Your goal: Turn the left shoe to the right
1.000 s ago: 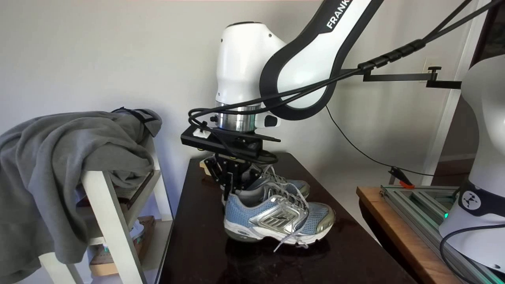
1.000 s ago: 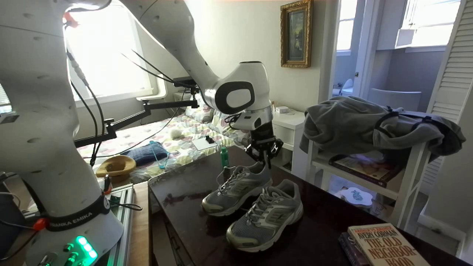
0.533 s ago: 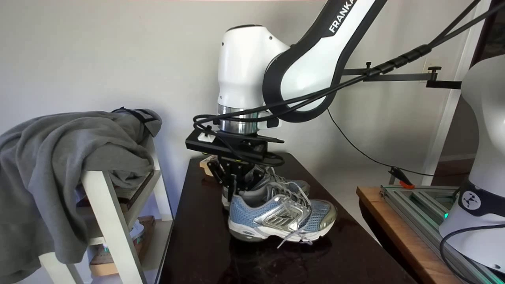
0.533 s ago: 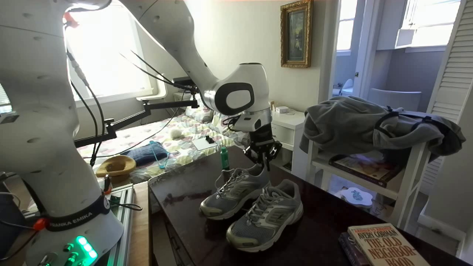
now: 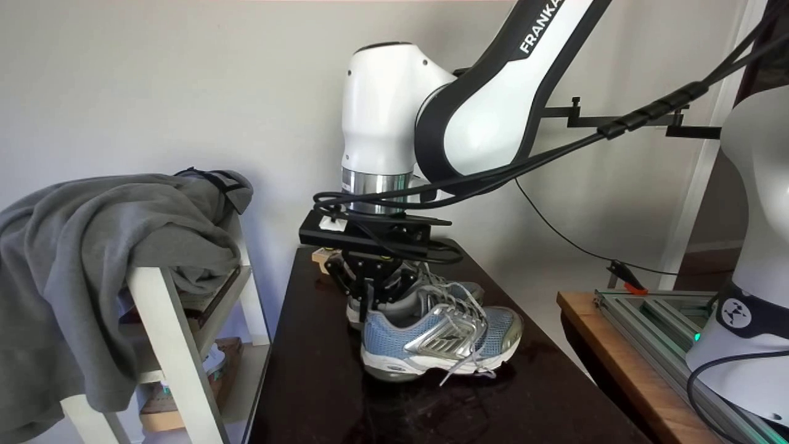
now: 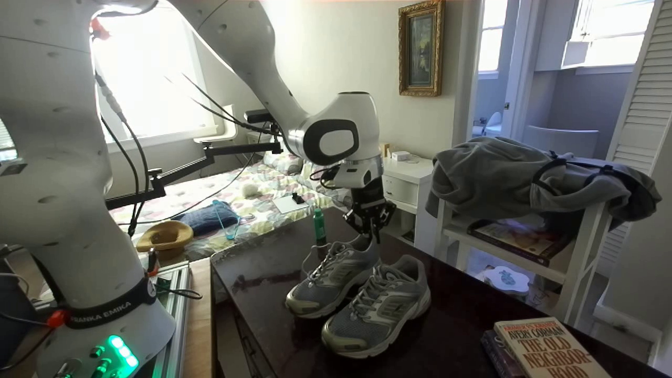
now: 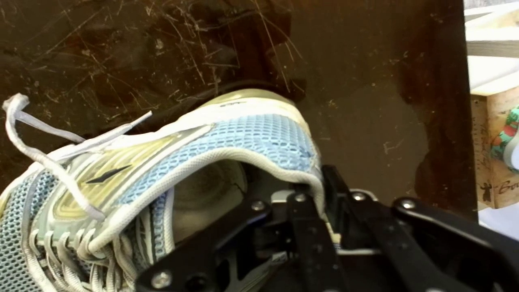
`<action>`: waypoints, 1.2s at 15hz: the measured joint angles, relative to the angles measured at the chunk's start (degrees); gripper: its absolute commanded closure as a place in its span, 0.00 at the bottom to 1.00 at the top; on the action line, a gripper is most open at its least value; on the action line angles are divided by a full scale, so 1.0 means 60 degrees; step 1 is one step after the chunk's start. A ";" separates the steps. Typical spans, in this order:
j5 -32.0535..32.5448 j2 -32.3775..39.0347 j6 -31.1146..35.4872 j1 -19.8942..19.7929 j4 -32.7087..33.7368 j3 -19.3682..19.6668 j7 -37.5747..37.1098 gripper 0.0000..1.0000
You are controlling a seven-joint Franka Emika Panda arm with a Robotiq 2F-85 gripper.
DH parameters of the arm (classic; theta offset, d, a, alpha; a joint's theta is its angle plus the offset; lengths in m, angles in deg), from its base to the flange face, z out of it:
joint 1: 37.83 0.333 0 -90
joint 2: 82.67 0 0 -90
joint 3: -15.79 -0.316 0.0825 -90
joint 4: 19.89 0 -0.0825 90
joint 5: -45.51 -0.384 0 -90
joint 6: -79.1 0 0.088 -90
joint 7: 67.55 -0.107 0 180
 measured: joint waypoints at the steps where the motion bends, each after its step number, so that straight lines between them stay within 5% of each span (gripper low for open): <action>1: -0.0023 0.0005 0.0000 -0.0010 -0.0004 -0.0024 0.0074 0.61; 7: -0.0281 -0.0168 -0.0160 -0.0067 -0.0014 -0.0164 0.0385 0.25; 11: -0.0274 -0.1066 -0.1788 -0.0063 -0.0034 -0.0165 -0.0017 0.00; 18: -0.0966 -0.2837 -0.5246 -0.0302 -0.0018 -0.0458 -0.2575 0.00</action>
